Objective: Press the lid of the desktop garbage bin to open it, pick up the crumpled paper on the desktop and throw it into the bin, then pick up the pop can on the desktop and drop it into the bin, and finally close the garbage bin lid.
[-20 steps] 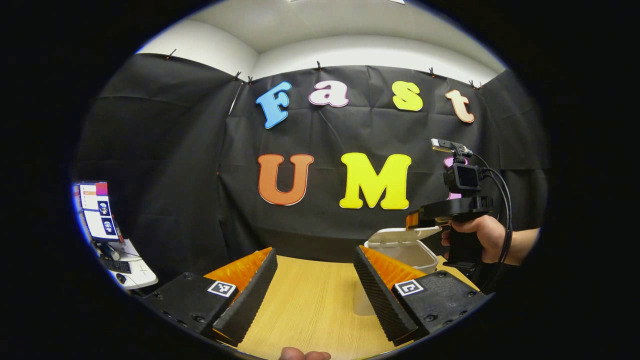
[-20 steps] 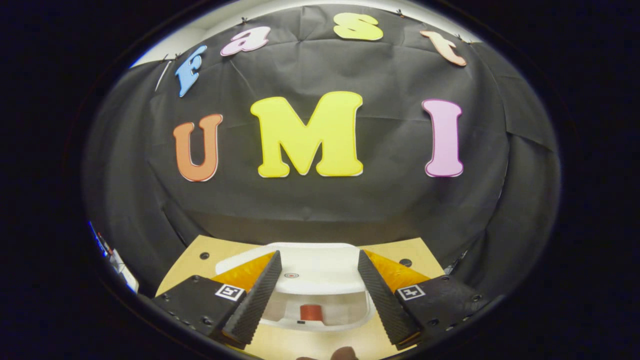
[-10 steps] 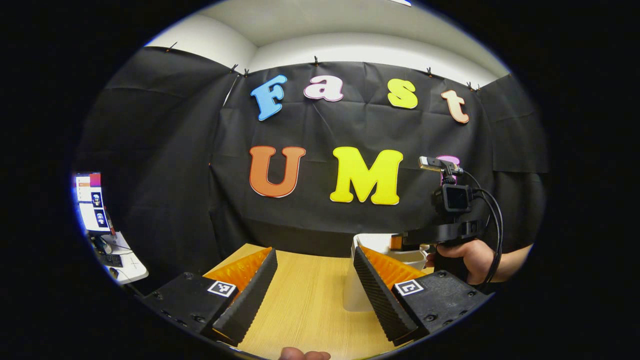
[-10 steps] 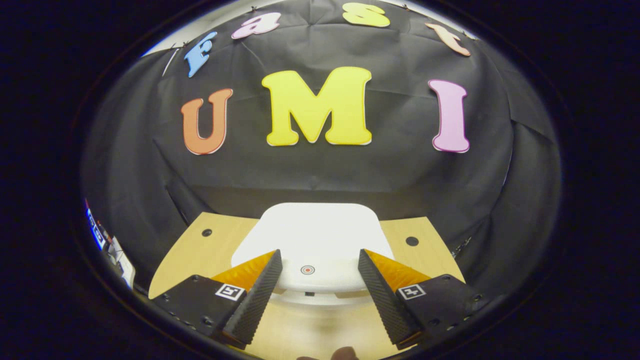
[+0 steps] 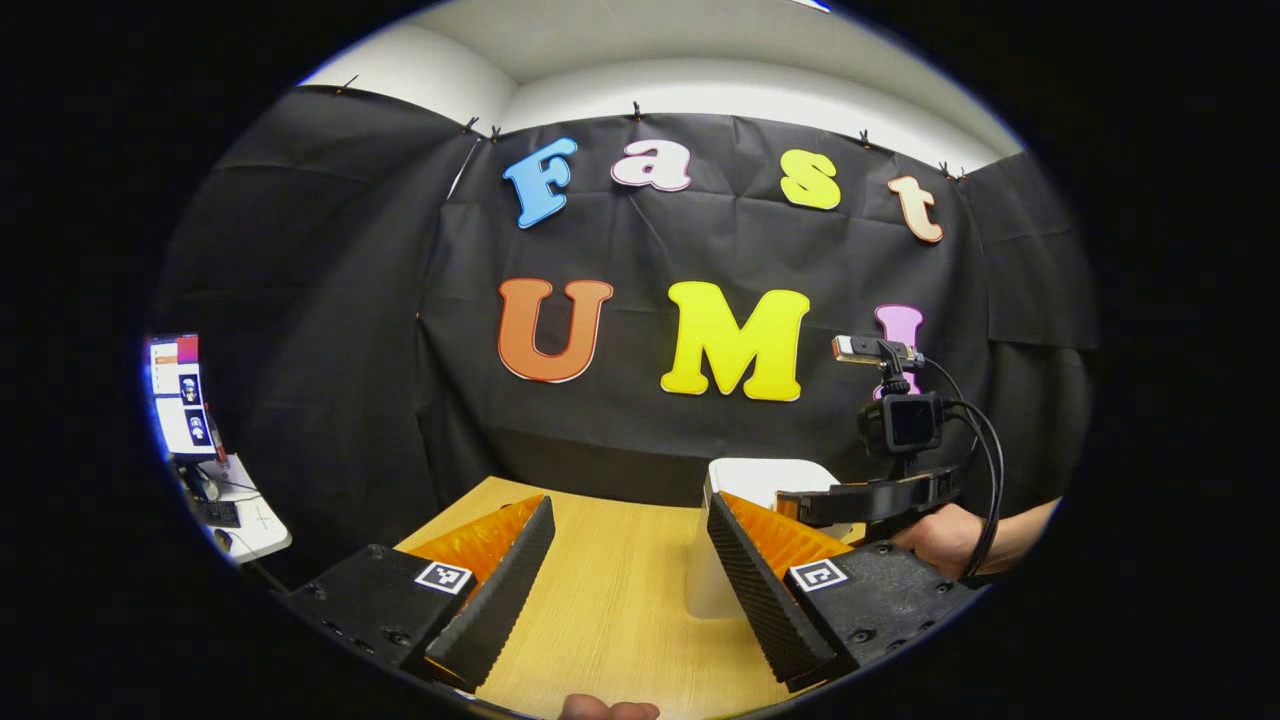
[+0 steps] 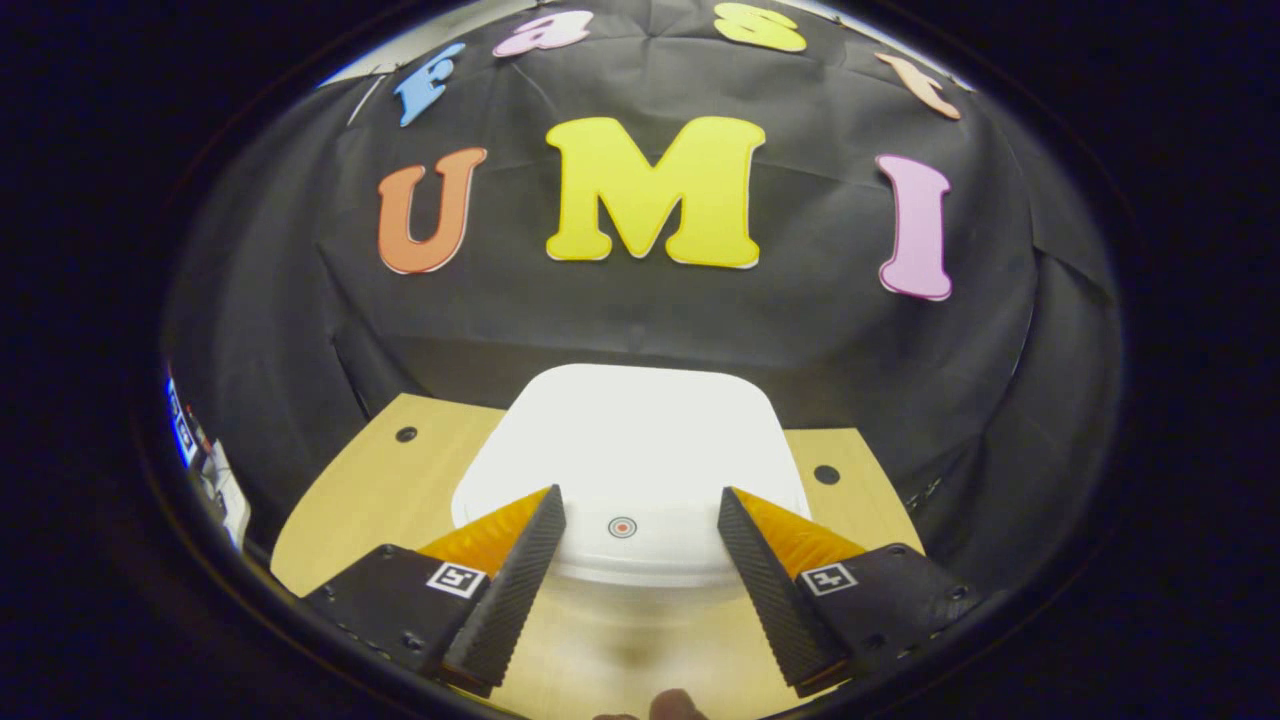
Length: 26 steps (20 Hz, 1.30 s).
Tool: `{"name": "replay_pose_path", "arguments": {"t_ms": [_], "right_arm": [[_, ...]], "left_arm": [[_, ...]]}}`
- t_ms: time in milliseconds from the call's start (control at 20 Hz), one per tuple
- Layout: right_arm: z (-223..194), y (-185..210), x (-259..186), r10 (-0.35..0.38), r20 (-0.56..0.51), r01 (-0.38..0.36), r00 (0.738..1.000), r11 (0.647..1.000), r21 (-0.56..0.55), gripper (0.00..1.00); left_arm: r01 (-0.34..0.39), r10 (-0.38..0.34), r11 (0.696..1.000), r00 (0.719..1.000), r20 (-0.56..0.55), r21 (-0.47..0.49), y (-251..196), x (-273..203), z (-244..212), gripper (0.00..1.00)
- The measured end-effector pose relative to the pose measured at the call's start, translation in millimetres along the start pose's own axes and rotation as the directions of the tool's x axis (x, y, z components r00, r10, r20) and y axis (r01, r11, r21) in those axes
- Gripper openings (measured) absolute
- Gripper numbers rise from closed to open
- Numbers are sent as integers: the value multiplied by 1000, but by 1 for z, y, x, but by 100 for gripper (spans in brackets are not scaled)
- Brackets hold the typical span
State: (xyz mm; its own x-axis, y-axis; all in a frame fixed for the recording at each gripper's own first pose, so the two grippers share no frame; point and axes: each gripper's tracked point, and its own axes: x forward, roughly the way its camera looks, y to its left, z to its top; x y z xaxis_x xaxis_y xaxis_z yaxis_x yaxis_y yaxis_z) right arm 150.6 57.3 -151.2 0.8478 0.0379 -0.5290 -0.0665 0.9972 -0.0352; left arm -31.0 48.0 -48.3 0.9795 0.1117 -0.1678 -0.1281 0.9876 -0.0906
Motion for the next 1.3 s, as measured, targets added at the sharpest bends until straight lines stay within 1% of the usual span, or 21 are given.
{"name": "replay_pose_path", "arguments": {"t_ms": [50, 100, 250, 300, 350, 400, 450, 500, 550, 700, 750, 850, 900, 950, 1050, 1200, 1300], "right_arm": [[-2, 0, 0, 7, -2, -7, 1000, 1000, 12, 98], [9, -6, 0, 7, 19, -8, 1000, 1000, 21, 100], [16, -7, -5, -22, 72, 19, 997, 999, 45, 98], [19, -5, -7, -14, 90, 7, 996, 997, 77, 98], [17, -3, -9, -3, 89, -6, 996, 995, 99, 96], [21, -3, -15, 9, 103, -21, 995, 993, 113, 98], [22, -5, -22, 13, 113, -27, 994, 992, 122, 98], [14, -4, -27, 10, 135, -26, 991, 992, 120, 97], [18, -12, -38, -1, 166, -18, 986, 993, 113, 96], [27, -43, -77, -36, 272, 14, 962, 997, 81, 96], [33, -59, -93, -56, 312, 33, 948, 996, 79, 97], [43, -77, -118, -88, 368, 62, 926, 995, 81, 96], [46, -86, -139, -98, 382, 69, 919, 994, 89, 96], [48, -89, -148, -100, 384, 66, 918, 993, 101, 97], [53, -96, -169, -114, 406, 73, 907, 991, 116, 96], [62, -101, -191, -134, 469, 88, 873, 989, 119, 95], [60, -99, -198, -128, 478, 95, 869, 991, 93, 96]], "left_arm": [[10, -10, 1000, 1000, -5, -9, -3, 1, -2, 99], [18, -18, 1000, 1000, -6, -16, -5, 3, -2, 99], [36, -36, 999, 999, -1, -1, -15, 6, 4, 99], [37, -37, 999, 999, 6, 10, -15, 8, 8, 99], [46, -46, 999, 999, 11, 20, -18, 7, 12, 99], [53, -53, 998, 998, 15, 28, -21, 8, 15, 99], [56, -57, 998, 998, 18, 36, -24, 11, 18, 99], [58, -59, 998, 998, 22, 40, -26, 14, 21, 99], [60, -62, 997, 998, 28, 42, -30, 18, 25, 99], [71, -74, 995, 996, 41, 72, -40, 30, 34, 99], [76, -80, 993, 996, 45, 85, -43, 34, 36, 99], [76, -81, 994, 995, 59, 84, -49, 42, 43, 99], [76, -81, 994, 995, 66, 76, -53, 46, 46, 99], [79, -83, 995, 994, 70, 65, -57, 50, 49, 99], [83, -89, 995, 992, 94, 60, -65, 56, 60, 99], [92, -103, 991, 988, 112, 101, -78, 62, 67, 99], [121, -129, 989, 987, 100, 87, -93, 64, 63, 99]]}}
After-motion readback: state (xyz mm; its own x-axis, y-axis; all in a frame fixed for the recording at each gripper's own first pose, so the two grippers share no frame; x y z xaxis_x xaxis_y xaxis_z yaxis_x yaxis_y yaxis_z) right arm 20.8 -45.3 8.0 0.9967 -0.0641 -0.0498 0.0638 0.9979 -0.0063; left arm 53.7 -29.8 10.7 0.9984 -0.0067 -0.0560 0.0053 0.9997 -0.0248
